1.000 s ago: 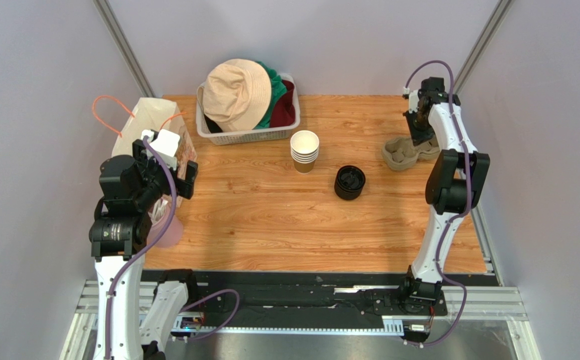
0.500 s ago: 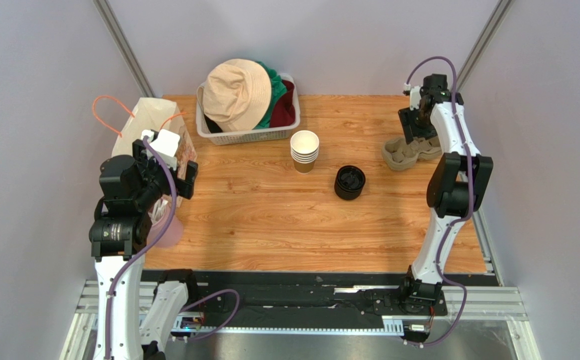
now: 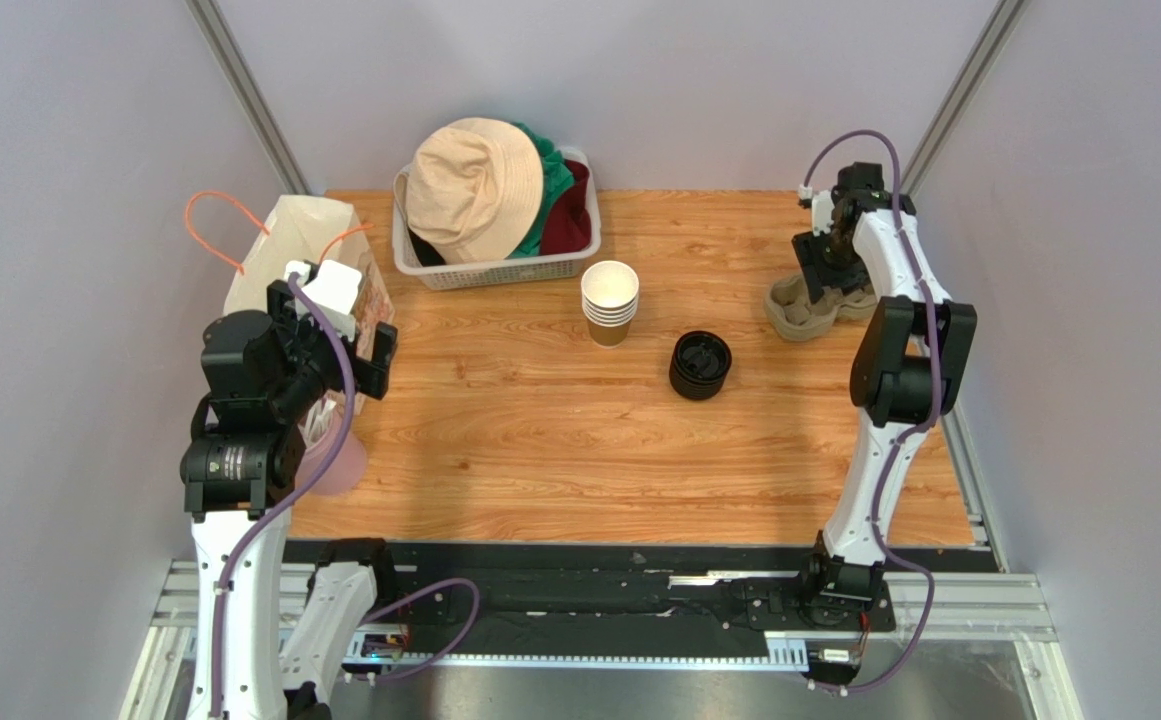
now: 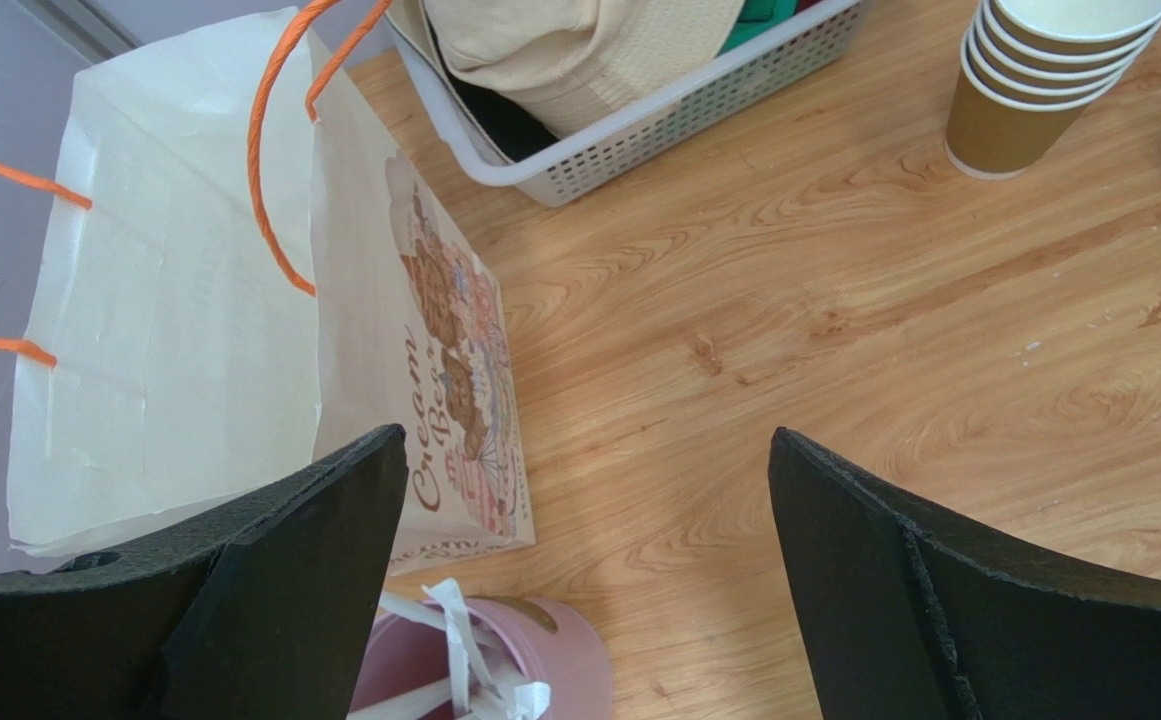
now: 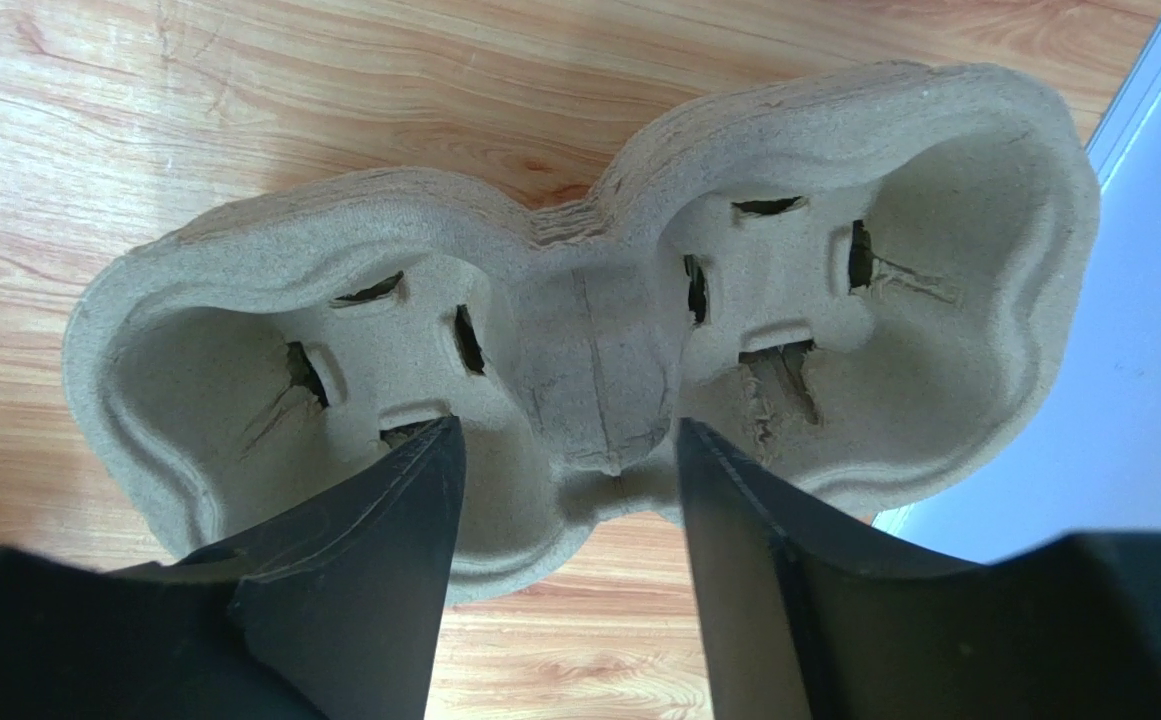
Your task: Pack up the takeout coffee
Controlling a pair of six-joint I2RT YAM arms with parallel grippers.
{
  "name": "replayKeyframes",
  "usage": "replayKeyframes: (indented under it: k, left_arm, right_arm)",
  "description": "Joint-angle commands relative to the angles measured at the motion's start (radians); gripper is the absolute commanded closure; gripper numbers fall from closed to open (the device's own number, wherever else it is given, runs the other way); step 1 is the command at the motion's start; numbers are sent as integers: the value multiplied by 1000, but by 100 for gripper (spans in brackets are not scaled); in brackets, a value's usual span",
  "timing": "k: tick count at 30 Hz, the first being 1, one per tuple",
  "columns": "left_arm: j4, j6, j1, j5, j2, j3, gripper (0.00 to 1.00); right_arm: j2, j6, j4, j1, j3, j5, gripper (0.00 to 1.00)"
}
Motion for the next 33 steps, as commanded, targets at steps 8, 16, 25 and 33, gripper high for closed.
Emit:
replayKeyframes:
  k: [8, 16, 25, 33]
  left_arm:
    - [33, -3, 6, 12, 0, 0, 1]
    - [32, -5, 5, 17, 4, 0, 1]
    - [32, -3, 5, 18, 6, 0, 1]
    - [32, -3, 6, 17, 4, 0, 1]
  right_arm:
    - [-14, -13, 30, -2, -3, 5, 57]
    - [-26, -12, 34, 0, -5, 2, 70]
    - [-62, -10, 39, 0, -9, 0, 75]
    - [-101, -2, 45, -2, -12, -15, 76]
